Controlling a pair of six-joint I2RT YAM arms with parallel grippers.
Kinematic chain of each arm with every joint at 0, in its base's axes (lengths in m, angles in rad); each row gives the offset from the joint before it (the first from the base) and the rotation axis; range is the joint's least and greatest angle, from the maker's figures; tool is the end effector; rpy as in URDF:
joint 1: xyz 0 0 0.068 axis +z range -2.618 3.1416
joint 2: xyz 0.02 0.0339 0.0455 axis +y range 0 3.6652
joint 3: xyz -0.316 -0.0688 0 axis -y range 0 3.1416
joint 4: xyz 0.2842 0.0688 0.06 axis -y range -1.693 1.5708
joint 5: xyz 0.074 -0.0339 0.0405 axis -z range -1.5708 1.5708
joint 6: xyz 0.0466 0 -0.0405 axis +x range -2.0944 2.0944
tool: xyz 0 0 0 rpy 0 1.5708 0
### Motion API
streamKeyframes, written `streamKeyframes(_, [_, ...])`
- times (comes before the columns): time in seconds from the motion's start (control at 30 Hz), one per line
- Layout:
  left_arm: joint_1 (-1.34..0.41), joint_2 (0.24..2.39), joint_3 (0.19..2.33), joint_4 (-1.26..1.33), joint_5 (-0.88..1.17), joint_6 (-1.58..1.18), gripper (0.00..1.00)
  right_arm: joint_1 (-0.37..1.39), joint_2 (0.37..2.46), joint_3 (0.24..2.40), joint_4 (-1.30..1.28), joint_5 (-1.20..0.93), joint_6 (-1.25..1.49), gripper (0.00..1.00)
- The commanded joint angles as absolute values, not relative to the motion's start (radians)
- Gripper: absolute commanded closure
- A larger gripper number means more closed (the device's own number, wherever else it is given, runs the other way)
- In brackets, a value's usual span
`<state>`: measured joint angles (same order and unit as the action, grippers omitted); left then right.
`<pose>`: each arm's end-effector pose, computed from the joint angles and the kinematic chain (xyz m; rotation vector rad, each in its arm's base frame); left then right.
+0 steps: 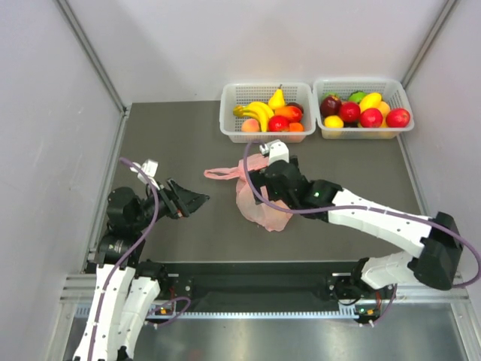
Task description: Untie the knot of the plastic bag and take out the fruit
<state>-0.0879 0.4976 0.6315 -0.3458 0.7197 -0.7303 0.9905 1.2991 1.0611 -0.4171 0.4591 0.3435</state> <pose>0.1194 -0.0414 0.3388 -0.0497 1.8975 -1.2104 0.1913 0.2541 0.3387 -0.4479 2.1130 0.2602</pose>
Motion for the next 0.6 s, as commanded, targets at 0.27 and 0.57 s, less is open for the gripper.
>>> streamKeyframes(0.27, [-0.091,0.6,0.715,-0.378,0.477,-0.689,0.02,1.017,1.506,1.109,-0.35,0.538,0.581,0.11])
streamKeyframes(0.57, [-0.112,0.877,0.756,-0.15,0.512,-0.753,0.05,1.0,1.552,1.019,-0.229,0.558,0.486,0.88])
